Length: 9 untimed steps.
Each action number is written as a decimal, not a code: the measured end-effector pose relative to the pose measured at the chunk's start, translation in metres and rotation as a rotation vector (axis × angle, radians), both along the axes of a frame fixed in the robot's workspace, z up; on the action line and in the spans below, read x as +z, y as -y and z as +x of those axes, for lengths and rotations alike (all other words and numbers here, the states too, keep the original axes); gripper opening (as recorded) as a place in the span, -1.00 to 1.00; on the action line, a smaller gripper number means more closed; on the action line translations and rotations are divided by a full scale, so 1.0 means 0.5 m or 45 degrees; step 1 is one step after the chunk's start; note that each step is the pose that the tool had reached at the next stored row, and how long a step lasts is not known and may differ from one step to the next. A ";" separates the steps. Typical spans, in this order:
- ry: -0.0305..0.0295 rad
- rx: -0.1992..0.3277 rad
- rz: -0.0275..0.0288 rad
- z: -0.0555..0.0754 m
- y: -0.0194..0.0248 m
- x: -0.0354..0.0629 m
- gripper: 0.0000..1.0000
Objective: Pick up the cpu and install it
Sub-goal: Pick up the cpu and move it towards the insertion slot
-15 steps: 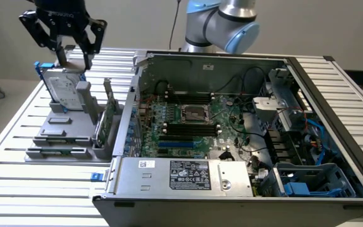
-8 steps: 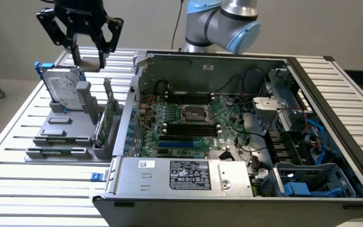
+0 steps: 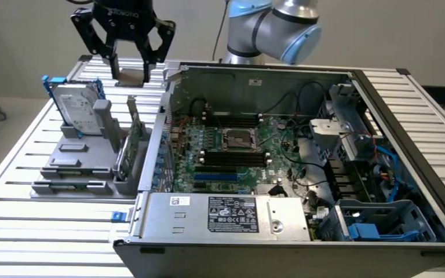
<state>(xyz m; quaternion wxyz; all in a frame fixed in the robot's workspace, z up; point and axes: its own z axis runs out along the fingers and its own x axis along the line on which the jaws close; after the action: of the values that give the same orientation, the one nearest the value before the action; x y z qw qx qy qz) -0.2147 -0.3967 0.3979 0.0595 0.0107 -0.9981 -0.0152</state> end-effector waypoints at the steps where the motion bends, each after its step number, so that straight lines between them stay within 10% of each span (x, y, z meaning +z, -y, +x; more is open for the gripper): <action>1: -0.0002 0.000 0.0001 0.009 0.0002 0.001 0.07; 9: -0.0021 0.000 0.0011 0.082 0.0018 0.004 0.07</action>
<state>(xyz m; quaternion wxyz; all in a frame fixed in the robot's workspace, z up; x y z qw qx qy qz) -0.1738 -0.3976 0.4001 0.0603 0.0107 -0.9980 -0.0157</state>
